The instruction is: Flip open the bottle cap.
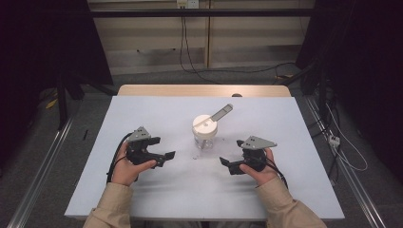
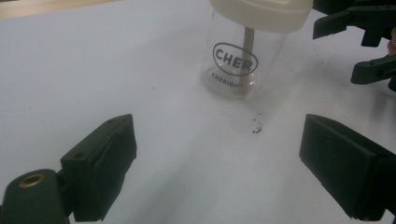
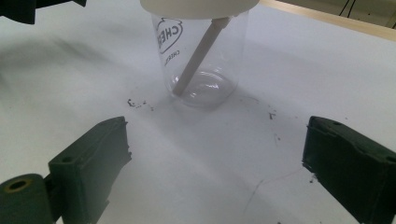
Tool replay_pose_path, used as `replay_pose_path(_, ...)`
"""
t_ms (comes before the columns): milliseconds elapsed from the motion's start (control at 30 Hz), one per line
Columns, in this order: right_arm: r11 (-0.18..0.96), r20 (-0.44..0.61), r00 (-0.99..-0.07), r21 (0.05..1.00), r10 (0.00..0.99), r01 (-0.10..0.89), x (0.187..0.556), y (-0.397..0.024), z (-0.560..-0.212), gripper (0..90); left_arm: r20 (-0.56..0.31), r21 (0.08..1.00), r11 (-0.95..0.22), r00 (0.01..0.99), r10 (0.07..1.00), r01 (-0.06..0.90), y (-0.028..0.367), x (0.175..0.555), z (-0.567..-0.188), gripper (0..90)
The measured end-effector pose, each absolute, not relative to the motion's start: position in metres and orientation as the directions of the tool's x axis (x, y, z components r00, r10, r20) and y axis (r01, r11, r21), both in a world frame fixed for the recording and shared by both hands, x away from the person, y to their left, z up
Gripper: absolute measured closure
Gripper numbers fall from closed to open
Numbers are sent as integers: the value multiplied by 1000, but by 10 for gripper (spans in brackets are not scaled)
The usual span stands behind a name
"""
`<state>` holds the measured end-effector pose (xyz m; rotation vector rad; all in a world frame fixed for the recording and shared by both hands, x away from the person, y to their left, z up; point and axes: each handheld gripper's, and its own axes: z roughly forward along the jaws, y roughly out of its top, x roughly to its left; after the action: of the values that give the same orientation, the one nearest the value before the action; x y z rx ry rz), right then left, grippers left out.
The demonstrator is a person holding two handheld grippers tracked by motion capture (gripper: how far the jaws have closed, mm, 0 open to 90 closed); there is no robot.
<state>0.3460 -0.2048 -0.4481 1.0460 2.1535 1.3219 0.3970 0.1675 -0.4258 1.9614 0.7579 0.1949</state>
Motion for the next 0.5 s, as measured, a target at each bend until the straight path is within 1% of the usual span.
replay_pose_path(267, 265, 48, -634, 882, 772, 389, 340, -214, -448, 62, -185, 853, -299, 784, 593, 428, 180, 392, -427, 94)
replay_pose_path(500, 268, 43, -627, 880, 778, 392, 336, -221, -449, 63, -180, 847, -309, 781, 598, 432, 190, 388, -431, 94)
